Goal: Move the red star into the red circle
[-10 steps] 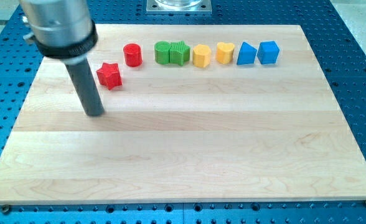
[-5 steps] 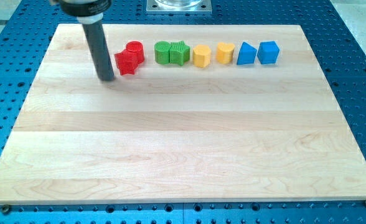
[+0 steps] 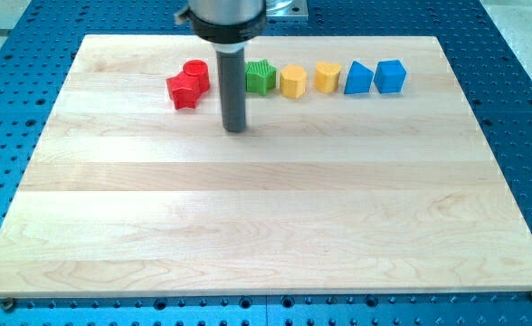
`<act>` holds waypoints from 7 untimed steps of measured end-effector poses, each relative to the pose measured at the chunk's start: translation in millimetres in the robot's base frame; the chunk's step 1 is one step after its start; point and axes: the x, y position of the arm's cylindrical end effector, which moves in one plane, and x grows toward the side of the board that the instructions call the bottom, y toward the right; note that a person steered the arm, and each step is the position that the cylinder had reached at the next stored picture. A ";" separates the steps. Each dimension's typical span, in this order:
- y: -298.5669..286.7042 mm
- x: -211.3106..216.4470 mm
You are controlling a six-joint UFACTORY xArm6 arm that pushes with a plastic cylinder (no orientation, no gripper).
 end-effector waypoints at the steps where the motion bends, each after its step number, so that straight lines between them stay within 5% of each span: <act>1: -16.7 -0.3; 7: -146.2 -49.3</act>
